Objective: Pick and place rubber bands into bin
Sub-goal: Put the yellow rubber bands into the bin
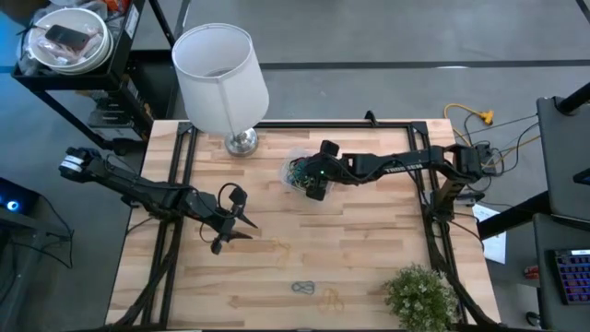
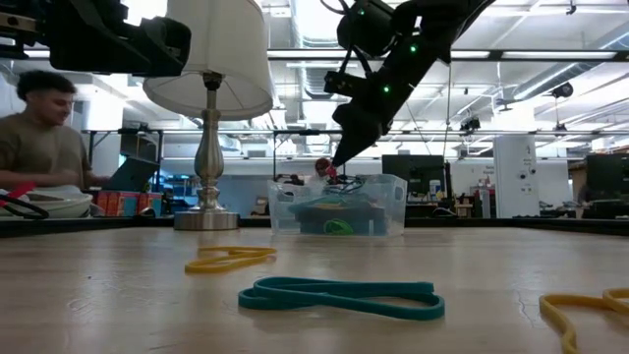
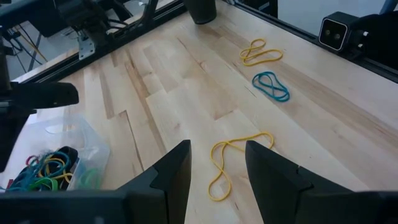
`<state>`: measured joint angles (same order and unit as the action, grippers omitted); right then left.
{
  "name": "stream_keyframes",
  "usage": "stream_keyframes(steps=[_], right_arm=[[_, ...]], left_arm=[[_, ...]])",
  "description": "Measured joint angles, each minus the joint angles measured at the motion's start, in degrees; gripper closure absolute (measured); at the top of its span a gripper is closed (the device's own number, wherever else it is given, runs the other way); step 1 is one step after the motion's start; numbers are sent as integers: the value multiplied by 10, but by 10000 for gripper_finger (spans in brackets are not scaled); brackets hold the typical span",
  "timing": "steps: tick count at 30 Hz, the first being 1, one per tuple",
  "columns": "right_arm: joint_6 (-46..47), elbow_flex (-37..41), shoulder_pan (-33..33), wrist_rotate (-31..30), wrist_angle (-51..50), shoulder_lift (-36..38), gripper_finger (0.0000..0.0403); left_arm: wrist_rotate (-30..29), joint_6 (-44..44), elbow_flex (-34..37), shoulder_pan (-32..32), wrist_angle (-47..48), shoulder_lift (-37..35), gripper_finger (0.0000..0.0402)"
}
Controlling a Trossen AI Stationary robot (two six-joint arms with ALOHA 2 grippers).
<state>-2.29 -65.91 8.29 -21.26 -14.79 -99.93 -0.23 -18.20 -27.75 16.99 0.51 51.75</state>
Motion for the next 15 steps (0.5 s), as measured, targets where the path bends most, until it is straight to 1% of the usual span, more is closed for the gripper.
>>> stream_keyframes(steps=[5,8,11,15], right_arm=[[4,0,0,3,0,0,295],[-17,0,-5,7,0,0,272],[-37,0,-19,9,0,0,261],[-60,0,-48,9,-1,0,261]], left_arm=[[0,4,0,0,1,0,265],[0,14,0,0,11,0,265],[0,16,1,0,26,11,265],[0,29,1,0,23,41,265]])
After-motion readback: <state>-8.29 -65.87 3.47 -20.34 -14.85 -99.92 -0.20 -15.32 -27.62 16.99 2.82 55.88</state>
